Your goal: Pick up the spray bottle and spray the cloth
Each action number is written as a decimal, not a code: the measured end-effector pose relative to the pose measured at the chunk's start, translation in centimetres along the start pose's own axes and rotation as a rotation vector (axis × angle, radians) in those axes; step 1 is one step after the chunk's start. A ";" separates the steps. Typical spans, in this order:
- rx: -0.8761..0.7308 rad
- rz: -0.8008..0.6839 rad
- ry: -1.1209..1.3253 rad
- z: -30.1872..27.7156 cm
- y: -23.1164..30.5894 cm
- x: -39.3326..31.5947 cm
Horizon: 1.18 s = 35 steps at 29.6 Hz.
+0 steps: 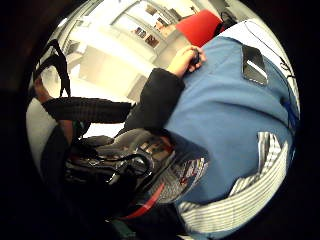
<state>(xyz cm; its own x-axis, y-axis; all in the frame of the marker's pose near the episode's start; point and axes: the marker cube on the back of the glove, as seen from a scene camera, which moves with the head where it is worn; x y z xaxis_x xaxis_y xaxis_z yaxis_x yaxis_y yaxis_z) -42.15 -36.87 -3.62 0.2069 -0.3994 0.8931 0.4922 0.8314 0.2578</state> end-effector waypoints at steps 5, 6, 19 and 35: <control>0.141 -0.086 0.023 -0.5 -2.9 2.3; 0.140 -0.088 0.021 -0.3 -2.5 2.6; 0.153 -0.111 0.000 1.1 1.7 3.4; 0.046 0.098 0.195 -0.4 4.8 3.9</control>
<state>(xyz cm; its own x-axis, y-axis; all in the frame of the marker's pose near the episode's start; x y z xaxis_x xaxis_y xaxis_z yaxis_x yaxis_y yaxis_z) -38.66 -34.57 0.94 0.4133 -0.3796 0.8277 0.4236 0.8848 0.1943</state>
